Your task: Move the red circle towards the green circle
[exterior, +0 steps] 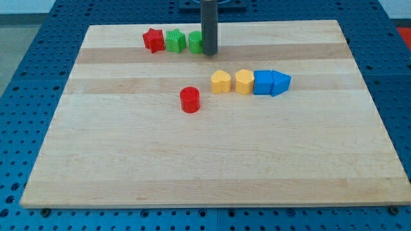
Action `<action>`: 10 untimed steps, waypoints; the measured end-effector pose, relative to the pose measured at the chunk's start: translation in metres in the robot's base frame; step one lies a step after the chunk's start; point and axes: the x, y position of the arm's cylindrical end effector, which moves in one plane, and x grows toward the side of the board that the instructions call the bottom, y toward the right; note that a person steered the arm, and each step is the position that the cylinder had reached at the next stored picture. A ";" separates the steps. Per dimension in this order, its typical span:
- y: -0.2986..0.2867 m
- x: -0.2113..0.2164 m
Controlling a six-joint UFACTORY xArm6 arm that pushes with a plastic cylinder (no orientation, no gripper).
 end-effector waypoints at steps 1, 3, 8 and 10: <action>-0.011 0.027; -0.077 0.052; -0.065 0.186; -0.026 0.181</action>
